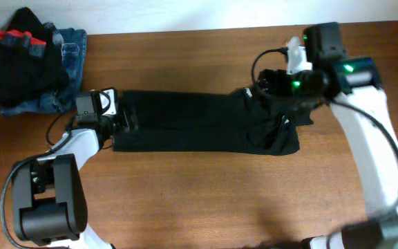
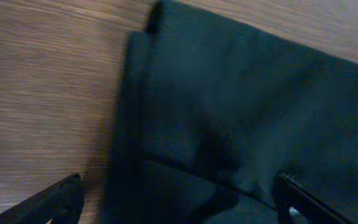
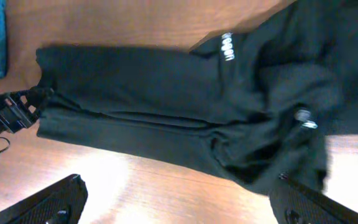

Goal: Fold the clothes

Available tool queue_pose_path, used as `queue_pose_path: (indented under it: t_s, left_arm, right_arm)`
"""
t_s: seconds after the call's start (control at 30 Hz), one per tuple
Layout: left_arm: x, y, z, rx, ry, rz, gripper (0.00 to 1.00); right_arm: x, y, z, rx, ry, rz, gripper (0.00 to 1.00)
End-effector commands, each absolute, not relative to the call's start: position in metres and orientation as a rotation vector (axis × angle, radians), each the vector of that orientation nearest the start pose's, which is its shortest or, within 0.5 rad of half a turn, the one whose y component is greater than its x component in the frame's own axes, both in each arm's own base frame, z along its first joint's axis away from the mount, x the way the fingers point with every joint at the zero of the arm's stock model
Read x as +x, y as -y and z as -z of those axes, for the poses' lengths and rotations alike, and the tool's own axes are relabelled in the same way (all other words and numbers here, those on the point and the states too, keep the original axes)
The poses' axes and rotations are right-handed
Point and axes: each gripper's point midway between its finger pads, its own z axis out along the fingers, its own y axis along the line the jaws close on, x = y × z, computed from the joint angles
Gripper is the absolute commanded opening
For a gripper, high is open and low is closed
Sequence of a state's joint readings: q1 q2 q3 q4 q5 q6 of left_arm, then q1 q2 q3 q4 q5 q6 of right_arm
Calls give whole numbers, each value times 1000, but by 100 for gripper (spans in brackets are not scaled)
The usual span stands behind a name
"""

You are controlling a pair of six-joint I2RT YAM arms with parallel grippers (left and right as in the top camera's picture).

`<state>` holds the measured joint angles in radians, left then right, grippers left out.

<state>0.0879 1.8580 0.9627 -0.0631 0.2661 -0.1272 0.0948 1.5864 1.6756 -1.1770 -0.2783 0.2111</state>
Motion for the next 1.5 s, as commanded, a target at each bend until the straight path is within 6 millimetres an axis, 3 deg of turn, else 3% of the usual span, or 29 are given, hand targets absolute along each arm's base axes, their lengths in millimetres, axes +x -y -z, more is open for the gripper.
queue_pose_path:
  t_s: [0.0,0.2,0.43,0.97,1.23,1.47]
  left_arm:
    - [442,-4,-15,-190,-2500,358,93]
    - [449,-2,-22,-172,-2456,398,93]
    - [448,3,-17,-164,-2466,424,93]
    - [430,42,24,-103,-2562,635,89]
    - [414,45,33,-131,-2638,653,67]
    - [404,45,37,-150,-2682,662,65]
  right_arm:
    - [351,-61,-284,101,-2572,-336,99]
    - [318,-55,-320,95,-2479,-320,98]
    - [288,-52,-339,89,-2438,-324,99]
    - [262,-50,-342,91,-2454,-323,99]
    - [260,-50,-340,92,-2464,-322,99]
    - [260,-50,-340,92,-2464,-322,99]
